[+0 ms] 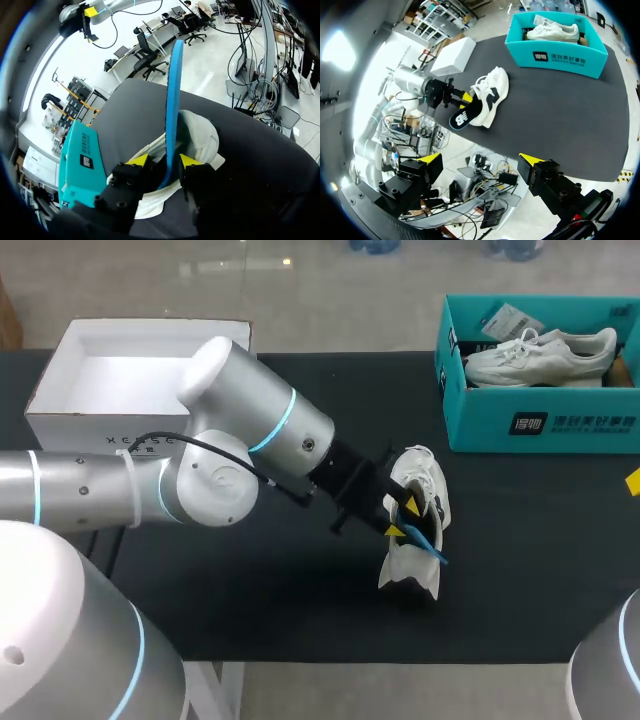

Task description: Take the shoe out of the shoebox, open the shoe tongue, remove and reinsert the insole, then place the shoe into the shoebox

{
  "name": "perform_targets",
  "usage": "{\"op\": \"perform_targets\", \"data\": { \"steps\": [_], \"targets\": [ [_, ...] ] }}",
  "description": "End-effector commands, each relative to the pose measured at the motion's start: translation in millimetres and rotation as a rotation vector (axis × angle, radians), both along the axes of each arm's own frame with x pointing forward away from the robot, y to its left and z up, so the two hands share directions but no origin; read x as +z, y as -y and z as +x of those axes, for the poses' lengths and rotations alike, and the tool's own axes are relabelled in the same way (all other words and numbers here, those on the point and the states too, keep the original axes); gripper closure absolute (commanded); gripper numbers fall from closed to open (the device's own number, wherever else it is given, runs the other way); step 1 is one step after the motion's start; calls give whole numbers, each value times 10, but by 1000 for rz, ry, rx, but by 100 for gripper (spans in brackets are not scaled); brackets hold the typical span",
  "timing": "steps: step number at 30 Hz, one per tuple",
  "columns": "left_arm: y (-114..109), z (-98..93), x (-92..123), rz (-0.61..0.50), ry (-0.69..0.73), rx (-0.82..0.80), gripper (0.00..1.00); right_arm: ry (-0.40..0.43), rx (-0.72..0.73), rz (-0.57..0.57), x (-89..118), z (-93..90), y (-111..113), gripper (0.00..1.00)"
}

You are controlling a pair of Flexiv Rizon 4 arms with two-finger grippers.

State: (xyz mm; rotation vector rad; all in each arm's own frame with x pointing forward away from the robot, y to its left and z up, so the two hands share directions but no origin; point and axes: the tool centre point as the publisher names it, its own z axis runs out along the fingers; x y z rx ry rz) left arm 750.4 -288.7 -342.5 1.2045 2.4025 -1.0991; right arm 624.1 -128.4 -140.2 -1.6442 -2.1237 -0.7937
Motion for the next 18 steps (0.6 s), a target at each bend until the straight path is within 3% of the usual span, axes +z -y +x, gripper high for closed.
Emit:
{"op": "perform_targets", "data": {
  "steps": [1, 6, 10, 18],
  "targets": [
    [52, 21, -45, 27, -9, -4, 63, 59, -46, 16, -18, -93, 3, 0],
    [68, -4, -63, 32, -18, -16, 69, 59, -46, 16, -18, -93, 3, 0],
    [61, -25, -50, 23, -25, -32, 100, 59, -46, 16, -18, -93, 3, 0],
    [50, -67, -19, 11, -29, -59, 100, 59, -46, 16, -18, -93, 3, 0]
  ]
}}
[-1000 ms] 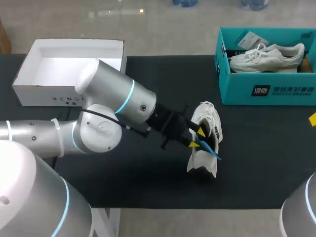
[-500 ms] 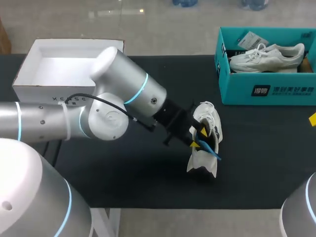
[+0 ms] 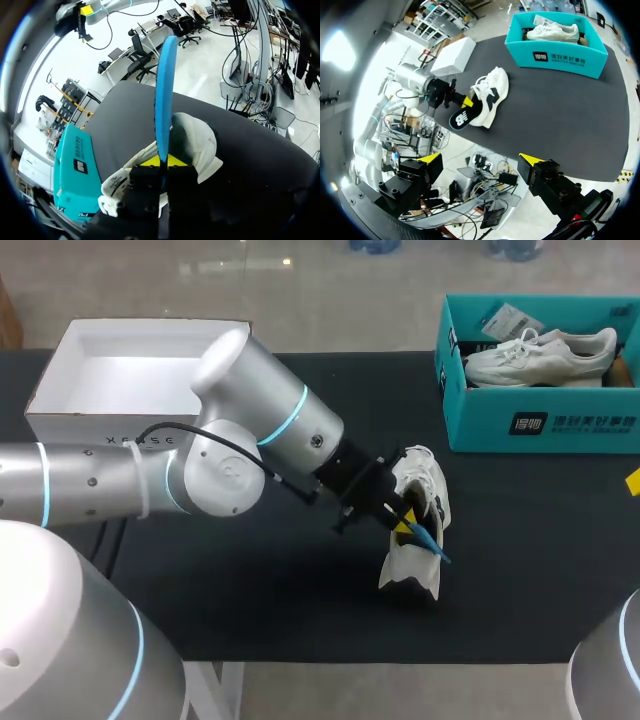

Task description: Take the shoe out of the shoebox, open the shoe tongue, remove and reinsert the insole, then place the shoe into the shoebox

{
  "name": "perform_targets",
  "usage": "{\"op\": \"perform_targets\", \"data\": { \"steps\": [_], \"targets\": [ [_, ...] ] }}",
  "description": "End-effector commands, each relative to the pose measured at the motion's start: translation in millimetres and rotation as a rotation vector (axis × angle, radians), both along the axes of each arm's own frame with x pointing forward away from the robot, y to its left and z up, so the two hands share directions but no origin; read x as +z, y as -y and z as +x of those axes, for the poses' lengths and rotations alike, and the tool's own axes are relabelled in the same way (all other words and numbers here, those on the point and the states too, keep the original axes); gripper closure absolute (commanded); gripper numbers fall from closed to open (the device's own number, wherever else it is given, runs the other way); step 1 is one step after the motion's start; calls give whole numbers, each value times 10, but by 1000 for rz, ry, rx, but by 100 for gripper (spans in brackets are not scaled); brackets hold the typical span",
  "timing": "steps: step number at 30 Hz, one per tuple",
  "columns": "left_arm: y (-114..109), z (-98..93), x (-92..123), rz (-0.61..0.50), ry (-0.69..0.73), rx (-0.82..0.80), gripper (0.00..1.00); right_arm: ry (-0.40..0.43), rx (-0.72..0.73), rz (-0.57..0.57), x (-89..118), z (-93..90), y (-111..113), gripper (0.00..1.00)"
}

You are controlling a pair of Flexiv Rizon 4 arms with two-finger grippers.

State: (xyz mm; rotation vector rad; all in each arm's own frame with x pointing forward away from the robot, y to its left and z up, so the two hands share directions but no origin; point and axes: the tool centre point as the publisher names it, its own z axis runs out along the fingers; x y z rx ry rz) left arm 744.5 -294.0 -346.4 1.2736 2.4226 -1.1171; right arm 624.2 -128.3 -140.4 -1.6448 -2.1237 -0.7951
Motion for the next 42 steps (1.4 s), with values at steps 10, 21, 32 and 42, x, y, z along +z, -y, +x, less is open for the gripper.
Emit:
{"op": "perform_targets", "data": {
  "steps": [10, 21, 32, 42],
  "targets": [
    [-20, -76, 268, -106, 32, -11, 100, 58, -45, 16, -17, -94, 3, 0],
    [-30, -210, 452, -187, 44, -14, 100, 58, -45, 16, -17, -94, 3, 0],
    [-51, -354, 568, -287, 59, -15, 100, 58, -45, 16, -17, -94, 3, 0],
    [-49, -416, 414, -279, 39, -24, 100, 58, -45, 16, -17, -94, 3, 0]
  ]
}}
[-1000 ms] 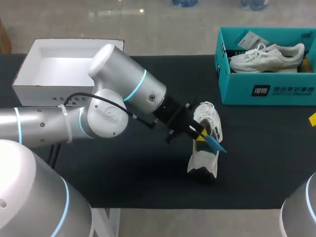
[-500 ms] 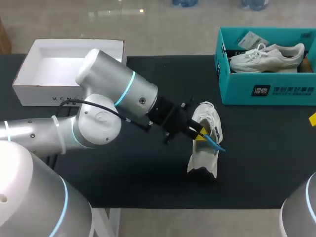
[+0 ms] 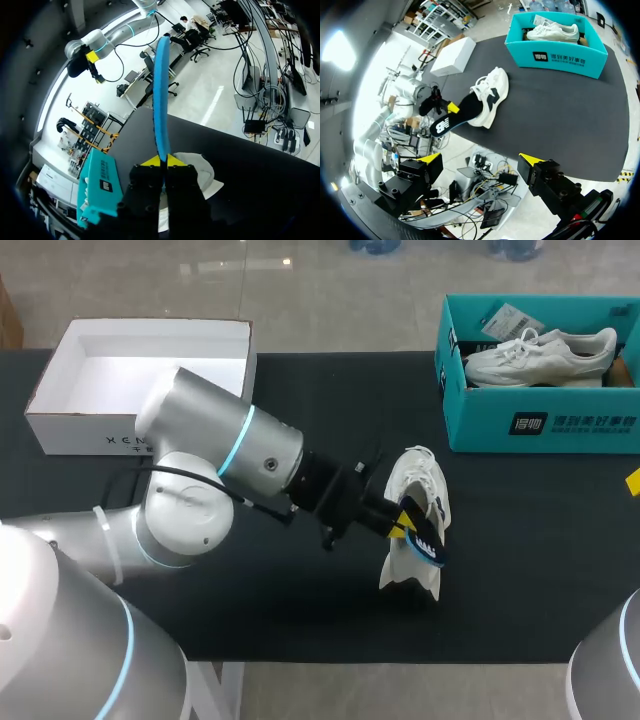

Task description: Take the shoe out of the shoebox, open the shoe tongue, remove and reinsert the insole, then place the shoe into the shoebox

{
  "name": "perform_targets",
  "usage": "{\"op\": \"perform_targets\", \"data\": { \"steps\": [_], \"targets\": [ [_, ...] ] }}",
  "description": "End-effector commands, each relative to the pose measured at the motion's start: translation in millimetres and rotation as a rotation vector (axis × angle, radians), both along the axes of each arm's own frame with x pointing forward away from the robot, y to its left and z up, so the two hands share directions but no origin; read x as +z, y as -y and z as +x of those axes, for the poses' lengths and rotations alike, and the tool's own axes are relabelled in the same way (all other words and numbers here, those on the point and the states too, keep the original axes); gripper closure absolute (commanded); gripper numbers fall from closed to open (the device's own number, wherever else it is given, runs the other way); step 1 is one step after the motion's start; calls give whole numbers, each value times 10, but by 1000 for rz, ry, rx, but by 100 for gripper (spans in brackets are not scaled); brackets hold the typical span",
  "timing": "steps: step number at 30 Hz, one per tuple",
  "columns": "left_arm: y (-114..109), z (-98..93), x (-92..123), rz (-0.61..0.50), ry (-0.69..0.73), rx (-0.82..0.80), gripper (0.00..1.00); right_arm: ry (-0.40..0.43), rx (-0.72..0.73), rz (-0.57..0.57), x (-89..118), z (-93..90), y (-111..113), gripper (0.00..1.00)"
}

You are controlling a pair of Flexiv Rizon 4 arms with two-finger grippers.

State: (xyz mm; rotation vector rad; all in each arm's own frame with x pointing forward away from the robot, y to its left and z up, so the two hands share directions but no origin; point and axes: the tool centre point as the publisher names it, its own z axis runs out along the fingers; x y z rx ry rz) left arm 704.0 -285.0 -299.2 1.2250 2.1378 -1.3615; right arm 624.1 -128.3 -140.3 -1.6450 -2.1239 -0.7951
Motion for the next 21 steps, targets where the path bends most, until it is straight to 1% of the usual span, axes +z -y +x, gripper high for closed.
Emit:
{"op": "perform_targets", "data": {
  "steps": [1, 4, 7, 8, 9, 11, 17, 21],
  "targets": [
    [44, -14, -66, 0, -1, -2, 80, 58, -45, 16, -18, -93, 3, 0],
    [52, 5, -97, 13, -4, 0, 54, 58, -45, 16, -18, -93, 3, 0],
    [53, 34, -118, 24, -3, 4, 52, 58, -45, 16, -18, -93, 3, 0],
    [54, 45, -122, 27, -2, 5, 46, 58, -45, 16, -18, -93, 3, 0],
    [54, 57, -124, 30, -1, 6, 46, 58, -45, 16, -18, -93, 3, 0],
    [53, 78, -119, 31, -2, 8, 50, 58, -45, 16, -18, -93, 3, 0],
    [53, 109, -94, 28, 4, 11, 52, 58, -45, 16, -18, -93, 3, 0],
    [41, 195, -112, 42, 20, 30, 53, 58, -45, 16, -18, -93, 3, 0]
  ]
}}
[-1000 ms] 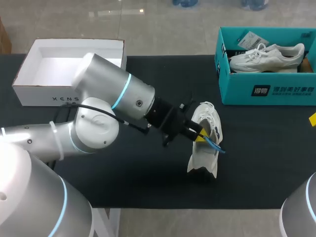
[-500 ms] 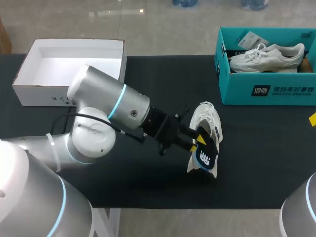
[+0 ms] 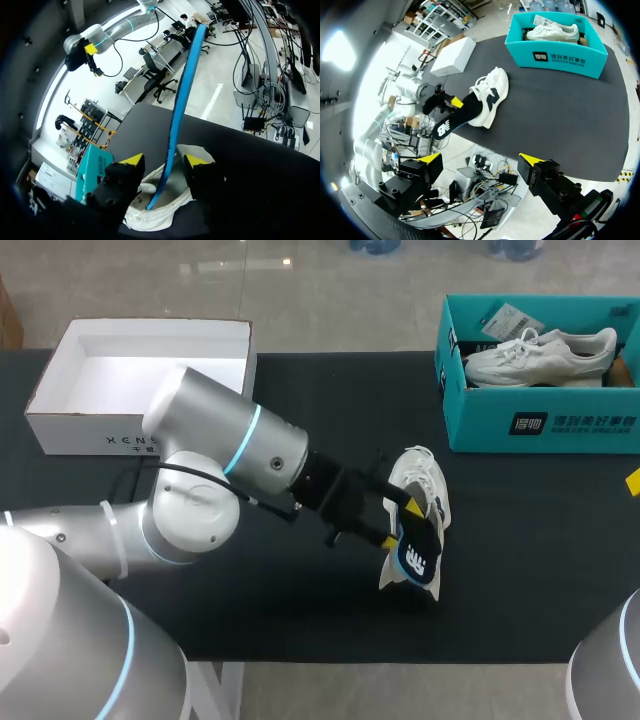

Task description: Take the shoe out of the shoebox, open the shoe tongue, remove and reinsert the insole, then place the shoe into the shoebox

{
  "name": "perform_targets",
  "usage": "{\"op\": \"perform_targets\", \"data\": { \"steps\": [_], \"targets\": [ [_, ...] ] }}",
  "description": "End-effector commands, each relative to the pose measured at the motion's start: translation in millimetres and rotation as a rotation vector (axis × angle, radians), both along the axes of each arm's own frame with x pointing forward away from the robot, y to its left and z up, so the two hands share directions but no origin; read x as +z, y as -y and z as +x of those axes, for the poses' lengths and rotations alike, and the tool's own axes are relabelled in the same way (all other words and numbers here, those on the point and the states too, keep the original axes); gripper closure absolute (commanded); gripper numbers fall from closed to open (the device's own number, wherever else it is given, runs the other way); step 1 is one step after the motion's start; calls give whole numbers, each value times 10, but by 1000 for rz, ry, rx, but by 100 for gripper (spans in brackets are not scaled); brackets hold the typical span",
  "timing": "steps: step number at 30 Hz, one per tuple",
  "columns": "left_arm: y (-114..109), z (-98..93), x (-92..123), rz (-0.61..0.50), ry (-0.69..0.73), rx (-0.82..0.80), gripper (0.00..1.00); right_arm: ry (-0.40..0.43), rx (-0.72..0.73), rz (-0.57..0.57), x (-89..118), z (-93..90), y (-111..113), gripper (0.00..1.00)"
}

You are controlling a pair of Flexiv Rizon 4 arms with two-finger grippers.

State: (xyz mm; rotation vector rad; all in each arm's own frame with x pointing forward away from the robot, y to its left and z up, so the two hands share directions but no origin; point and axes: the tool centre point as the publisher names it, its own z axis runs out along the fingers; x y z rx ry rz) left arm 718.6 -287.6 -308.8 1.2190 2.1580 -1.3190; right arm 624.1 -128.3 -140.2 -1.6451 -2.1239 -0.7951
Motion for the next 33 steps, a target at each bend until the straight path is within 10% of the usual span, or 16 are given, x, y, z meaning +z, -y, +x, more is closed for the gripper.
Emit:
{"op": "perform_targets", "data": {
  "steps": [1, 33],
  "targets": [
    [9, 74, -21, 22, 16, 16, 54, 58, -45, 16, -18, -93, 3, 0],
    [65, 155, -198, 99, 37, 60, 72, 58, -45, 16, -18, -93, 3, 0]
  ]
}}
